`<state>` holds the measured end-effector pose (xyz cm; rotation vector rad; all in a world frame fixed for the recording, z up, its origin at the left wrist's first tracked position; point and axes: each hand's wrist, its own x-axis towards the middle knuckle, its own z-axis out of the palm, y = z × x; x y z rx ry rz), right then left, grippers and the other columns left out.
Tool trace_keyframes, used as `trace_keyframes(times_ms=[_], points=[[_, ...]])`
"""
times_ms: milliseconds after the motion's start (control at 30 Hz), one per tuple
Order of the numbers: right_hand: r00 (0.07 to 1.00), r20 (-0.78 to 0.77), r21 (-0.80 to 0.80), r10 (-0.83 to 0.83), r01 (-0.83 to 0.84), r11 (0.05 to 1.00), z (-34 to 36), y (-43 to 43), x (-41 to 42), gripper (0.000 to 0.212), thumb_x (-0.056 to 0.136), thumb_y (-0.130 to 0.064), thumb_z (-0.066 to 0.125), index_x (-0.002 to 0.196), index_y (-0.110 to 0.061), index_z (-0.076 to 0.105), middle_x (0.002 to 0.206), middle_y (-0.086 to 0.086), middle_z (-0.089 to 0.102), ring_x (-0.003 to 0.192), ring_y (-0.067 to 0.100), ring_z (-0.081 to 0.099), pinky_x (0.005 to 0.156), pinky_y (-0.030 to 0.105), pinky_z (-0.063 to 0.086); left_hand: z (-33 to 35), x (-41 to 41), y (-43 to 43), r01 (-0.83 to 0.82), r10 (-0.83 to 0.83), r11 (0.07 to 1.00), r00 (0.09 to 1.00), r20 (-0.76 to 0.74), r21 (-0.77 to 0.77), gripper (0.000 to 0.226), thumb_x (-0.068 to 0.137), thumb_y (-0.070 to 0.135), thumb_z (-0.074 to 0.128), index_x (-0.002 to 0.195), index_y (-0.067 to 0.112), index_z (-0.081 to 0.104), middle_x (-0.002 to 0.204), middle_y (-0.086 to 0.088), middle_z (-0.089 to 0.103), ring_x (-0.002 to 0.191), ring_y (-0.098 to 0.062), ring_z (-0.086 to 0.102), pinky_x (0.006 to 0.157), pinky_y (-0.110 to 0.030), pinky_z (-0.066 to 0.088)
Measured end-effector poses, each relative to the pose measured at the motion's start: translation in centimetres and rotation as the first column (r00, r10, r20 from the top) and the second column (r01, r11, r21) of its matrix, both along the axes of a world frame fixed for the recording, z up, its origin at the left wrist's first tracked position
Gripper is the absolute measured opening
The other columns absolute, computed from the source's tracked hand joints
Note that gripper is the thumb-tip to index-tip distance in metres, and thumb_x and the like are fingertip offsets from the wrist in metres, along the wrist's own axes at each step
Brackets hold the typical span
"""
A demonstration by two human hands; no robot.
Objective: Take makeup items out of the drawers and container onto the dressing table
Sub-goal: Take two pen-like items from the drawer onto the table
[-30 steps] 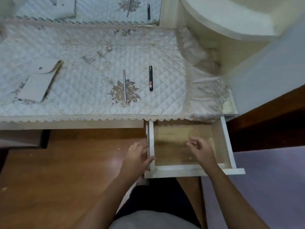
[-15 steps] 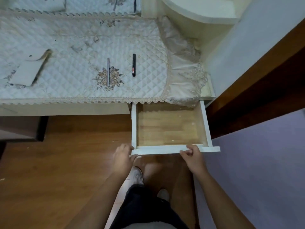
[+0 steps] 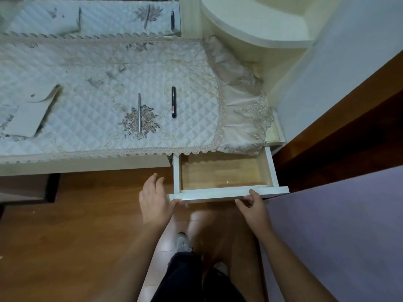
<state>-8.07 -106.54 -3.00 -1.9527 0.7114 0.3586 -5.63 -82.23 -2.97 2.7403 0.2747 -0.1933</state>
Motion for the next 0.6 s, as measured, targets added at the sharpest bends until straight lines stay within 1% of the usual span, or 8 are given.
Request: trace_keyframes(times_ms=[67,167,267,367,400,467,533,600], points=[[0.999,0.015,0.012,-0.032,0.032,0.999,0.0,0.5,1.9,0.065,0.084,-0.018,0.063,0.138,-0.001,0.031,0.128,0.014,0.055,0.124,0.027,0.046,0.103,0.035,0.036,0.0,2.3,0.3,0.057,-0.058,0.998,0.998,0.037,0.026,0.091,0.054,0.033,0.085,0.128,-0.001,0.043,0.142,-0.022,0.04,0.134,-0.037,0.033,0.105,-0.054,0.032],[0.995,0.038,0.034,-0.096,0.095,0.995,-0.2,1.2,4.6,0.068,0.084,-0.019,0.062,0.14,-0.001,0.027,0.13,0.014,0.052,0.126,0.027,0.044,0.102,0.035,0.035,-0.3,5.5,0.7,0.176,-0.186,0.978,0.979,0.081,0.112,0.102,0.047,0.036,0.087,0.13,0.001,0.038,0.14,-0.021,0.043,0.132,-0.037,0.037,0.103,-0.056,0.034],[0.979,0.075,0.09,-0.188,0.181,0.979,-0.4,1.7,7.0,0.07,0.084,-0.017,0.062,0.141,0.001,0.024,0.127,0.015,0.054,0.124,0.027,0.047,0.097,0.031,0.036,-0.9,8.1,1.3,0.24,-0.26,0.957,0.959,0.112,0.165,0.103,0.046,0.04,0.087,0.128,0.002,0.039,0.136,-0.021,0.048,0.128,-0.038,0.043,0.099,-0.056,0.039],[0.959,0.092,0.175,-0.268,0.249,0.952,-0.3,2.4,9.0,0.063,0.083,-0.013,0.063,0.135,0.005,0.032,0.118,0.012,0.056,0.117,0.025,0.051,0.096,0.031,0.039,-1.2,10.2,1.5,0.26,-0.286,0.943,0.952,0.109,0.206,0.095,0.046,0.043,0.086,0.121,0.002,0.046,0.127,-0.022,0.056,0.119,-0.039,0.052,0.091,-0.053,0.047],[0.954,0.09,0.215,-0.285,0.261,0.941,-0.2,2.7,9.6,0.061,0.083,-0.012,0.063,0.134,0.005,0.034,0.119,0.011,0.055,0.116,0.024,0.052,0.094,0.03,0.039,-1.2,10.7,1.5,0.25,-0.277,0.944,0.955,0.107,0.215,0.09,0.044,0.043,0.086,0.116,0.003,0.05,0.122,-0.021,0.059,0.114,-0.039,0.055,0.087,-0.051,0.049],[0.948,0.095,0.277,-0.305,0.269,0.922,-0.5,3.1,10.6,0.058,0.082,-0.012,0.064,0.132,0.007,0.039,0.125,0.015,0.056,0.117,0.025,0.054,0.087,0.025,0.042,-0.9,11.6,1.3,0.195,-0.218,0.961,0.97,0.106,0.197,0.076,0.042,0.04,0.087,0.103,0.007,0.055,0.113,-0.017,0.062,0.105,-0.036,0.058,0.08,-0.046,0.049],[0.947,0.11,0.323,-0.3,0.252,0.912,-0.4,3.3,11.4,0.044,0.082,-0.011,0.064,0.121,0.005,0.05,0.119,0.017,0.062,0.112,0.025,0.058,0.083,0.021,0.046,-0.7,12.3,0.9,0.129,-0.148,0.977,0.983,0.11,0.168,0.064,0.042,0.029,0.087,0.095,0.008,0.057,0.109,-0.016,0.062,0.101,-0.036,0.058,0.078,-0.045,0.047],[0.945,0.134,0.389,-0.298,0.227,0.893,0.0,3.4,12.4,0.025,0.083,-0.008,0.061,0.108,-0.003,0.06,0.107,0.013,0.066,0.102,0.02,0.062,0.085,0.024,0.048,-0.6,12.8,0.6,0.073,-0.094,0.984,0.987,0.128,0.16,0.055,0.042,0.011,0.081,0.091,0.008,0.057,0.106,-0.017,0.062,0.097,-0.037,0.058,0.076,-0.045,0.045]])
